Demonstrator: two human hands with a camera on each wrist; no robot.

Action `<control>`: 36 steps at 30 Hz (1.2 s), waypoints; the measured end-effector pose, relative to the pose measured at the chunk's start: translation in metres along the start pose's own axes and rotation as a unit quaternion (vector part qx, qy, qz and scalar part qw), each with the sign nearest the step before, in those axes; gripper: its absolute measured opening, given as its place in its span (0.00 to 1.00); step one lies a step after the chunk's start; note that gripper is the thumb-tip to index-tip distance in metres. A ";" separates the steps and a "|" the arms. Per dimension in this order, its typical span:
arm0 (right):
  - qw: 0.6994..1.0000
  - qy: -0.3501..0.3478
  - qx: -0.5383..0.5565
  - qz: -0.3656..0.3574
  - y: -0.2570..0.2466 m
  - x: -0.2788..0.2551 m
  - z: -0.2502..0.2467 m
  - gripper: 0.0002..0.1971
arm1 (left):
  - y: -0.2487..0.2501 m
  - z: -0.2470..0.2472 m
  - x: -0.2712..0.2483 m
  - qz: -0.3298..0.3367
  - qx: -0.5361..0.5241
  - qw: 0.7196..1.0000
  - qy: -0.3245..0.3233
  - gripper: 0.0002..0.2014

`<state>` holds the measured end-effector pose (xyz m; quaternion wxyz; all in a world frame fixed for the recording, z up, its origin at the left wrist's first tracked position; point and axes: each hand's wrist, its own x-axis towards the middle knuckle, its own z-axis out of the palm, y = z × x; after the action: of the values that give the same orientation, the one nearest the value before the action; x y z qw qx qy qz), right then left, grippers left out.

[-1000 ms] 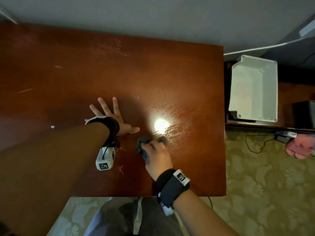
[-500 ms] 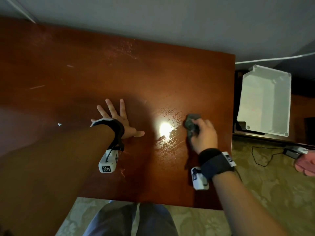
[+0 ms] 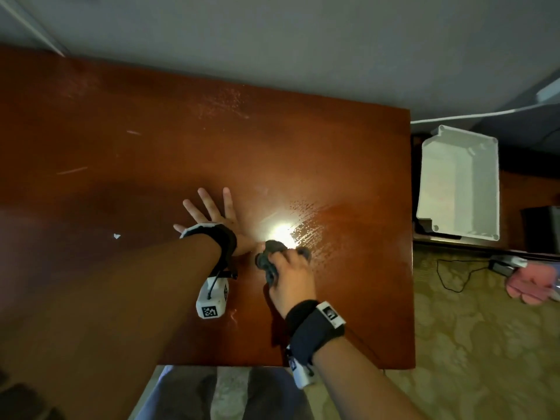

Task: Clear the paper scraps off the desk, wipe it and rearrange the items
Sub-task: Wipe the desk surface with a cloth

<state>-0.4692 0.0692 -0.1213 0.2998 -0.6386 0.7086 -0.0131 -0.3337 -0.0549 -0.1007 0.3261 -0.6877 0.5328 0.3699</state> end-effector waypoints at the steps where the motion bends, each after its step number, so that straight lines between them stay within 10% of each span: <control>1: 1.000 -0.008 -0.004 0.005 -0.007 -0.004 0.005 0.21 | -0.001 -0.001 -0.002 0.006 -0.005 1.000 -0.004 0.70; 10: 0.997 -0.064 -0.035 0.021 -0.019 0.002 -0.010 0.19 | -0.110 -0.010 -0.007 0.156 0.034 0.982 0.105 0.50; 24: 0.977 0.069 0.012 0.204 -0.008 0.066 -0.053 0.18 | -0.195 -0.032 0.022 0.049 0.101 0.993 -0.024 0.79; 36: 0.998 -0.060 -0.006 0.020 -0.103 0.006 0.033 0.17 | -0.195 -0.037 0.018 0.049 0.091 0.994 -0.045 0.76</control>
<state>-0.3623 0.0569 -0.1094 0.3385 -0.6253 0.7022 0.0358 -0.1354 -0.0523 -0.0867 0.3924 -0.6110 0.5821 0.3659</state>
